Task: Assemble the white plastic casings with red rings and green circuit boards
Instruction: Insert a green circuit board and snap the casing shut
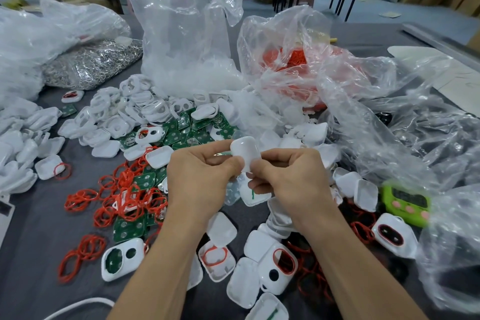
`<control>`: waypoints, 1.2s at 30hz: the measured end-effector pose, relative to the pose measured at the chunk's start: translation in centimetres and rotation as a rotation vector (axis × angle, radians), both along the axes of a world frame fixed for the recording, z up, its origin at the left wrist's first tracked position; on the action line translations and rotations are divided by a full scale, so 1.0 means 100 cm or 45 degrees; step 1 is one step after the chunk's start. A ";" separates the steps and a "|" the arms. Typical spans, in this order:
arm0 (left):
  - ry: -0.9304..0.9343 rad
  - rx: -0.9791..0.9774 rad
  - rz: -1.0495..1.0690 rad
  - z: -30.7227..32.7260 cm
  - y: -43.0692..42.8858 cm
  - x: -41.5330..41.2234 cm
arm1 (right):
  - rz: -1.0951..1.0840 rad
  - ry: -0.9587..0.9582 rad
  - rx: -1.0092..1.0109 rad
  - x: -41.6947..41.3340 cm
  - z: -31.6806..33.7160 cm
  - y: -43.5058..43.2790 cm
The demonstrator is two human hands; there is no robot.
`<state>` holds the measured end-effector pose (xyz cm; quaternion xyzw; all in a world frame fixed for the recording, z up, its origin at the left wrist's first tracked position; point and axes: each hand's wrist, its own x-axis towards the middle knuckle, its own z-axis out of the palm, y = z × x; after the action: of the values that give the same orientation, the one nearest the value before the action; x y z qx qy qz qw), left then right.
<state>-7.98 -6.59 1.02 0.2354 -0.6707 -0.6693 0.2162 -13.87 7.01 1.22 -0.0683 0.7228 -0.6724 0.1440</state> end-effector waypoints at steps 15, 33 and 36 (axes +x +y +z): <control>0.172 -0.101 -0.027 0.005 -0.002 0.001 | 0.211 0.100 -0.116 -0.001 0.002 -0.001; 0.024 0.193 -0.354 -0.003 -0.005 -0.004 | 0.260 -0.330 -0.352 -0.003 0.003 -0.003; 0.051 0.188 -0.386 -0.003 -0.004 -0.004 | 0.206 -0.263 -0.292 -0.002 0.002 -0.005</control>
<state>-8.38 -6.96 0.72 0.1334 -0.6431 -0.7463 0.1080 -14.11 6.54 1.41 -0.0728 0.6149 -0.7401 0.2623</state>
